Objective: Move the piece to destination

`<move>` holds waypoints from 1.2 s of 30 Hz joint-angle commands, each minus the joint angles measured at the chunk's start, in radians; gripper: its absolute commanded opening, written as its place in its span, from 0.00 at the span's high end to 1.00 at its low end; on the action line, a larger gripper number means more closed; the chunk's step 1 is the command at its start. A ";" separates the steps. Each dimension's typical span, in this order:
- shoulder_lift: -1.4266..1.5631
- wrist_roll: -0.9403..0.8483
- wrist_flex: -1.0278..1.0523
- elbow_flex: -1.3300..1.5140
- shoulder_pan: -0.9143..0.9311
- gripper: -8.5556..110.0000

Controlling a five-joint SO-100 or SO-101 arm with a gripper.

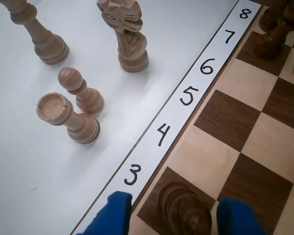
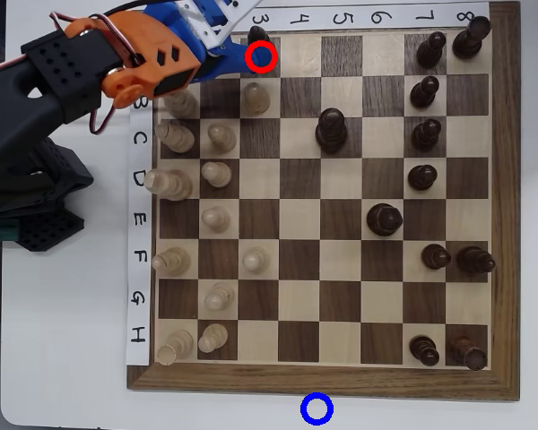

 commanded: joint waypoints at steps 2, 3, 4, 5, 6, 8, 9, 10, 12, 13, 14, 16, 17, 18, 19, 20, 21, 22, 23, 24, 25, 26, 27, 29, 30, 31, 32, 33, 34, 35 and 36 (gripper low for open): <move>0.009 0.233 -0.064 -0.005 0.015 0.78; 0.009 0.245 -0.064 -0.005 0.018 0.79; 0.009 0.256 -0.064 -0.005 0.023 0.81; 0.009 0.265 -0.064 -0.005 0.026 0.82; 0.009 0.279 -0.064 -0.005 0.031 0.83; 0.008 0.293 -0.071 -0.002 0.038 0.85; 0.006 0.298 -0.075 0.000 0.043 0.86; 0.005 0.301 -0.080 0.003 0.048 0.87; 0.005 0.305 -0.094 0.012 0.057 0.88; 0.005 0.310 -0.100 0.017 0.061 0.89; 0.006 0.313 -0.104 0.023 0.066 0.89; 0.009 0.322 -0.106 0.028 0.072 0.91; 0.009 0.322 -0.106 0.031 0.075 0.91; 0.012 0.324 -0.107 0.032 0.080 0.92; 0.018 0.328 -0.107 0.035 0.083 0.93; 0.023 0.330 -0.106 0.037 0.087 0.93; 0.034 0.330 -0.104 0.038 0.091 0.93; 0.046 0.331 -0.100 0.038 0.097 0.93; 0.063 0.331 -0.094 0.038 0.103 0.93; 0.081 0.331 -0.086 0.034 0.109 0.93; 0.103 0.324 -0.064 0.023 0.114 0.93; 0.127 0.318 -0.035 0.008 0.120 0.93; 0.155 0.311 -0.008 -0.011 0.127 0.93; 0.212 0.279 0.037 -0.049 0.140 0.93; 0.238 0.262 0.058 -0.071 0.146 0.93; 0.261 0.244 0.086 -0.097 0.152 0.93; 0.285 0.227 0.110 -0.121 0.158 0.93; 0.307 0.213 0.132 -0.143 0.163 0.93; 0.327 0.196 0.152 -0.166 0.167 0.93; 0.342 0.179 0.175 -0.190 0.172 0.93; 0.356 0.163 0.196 -0.212 0.178 0.93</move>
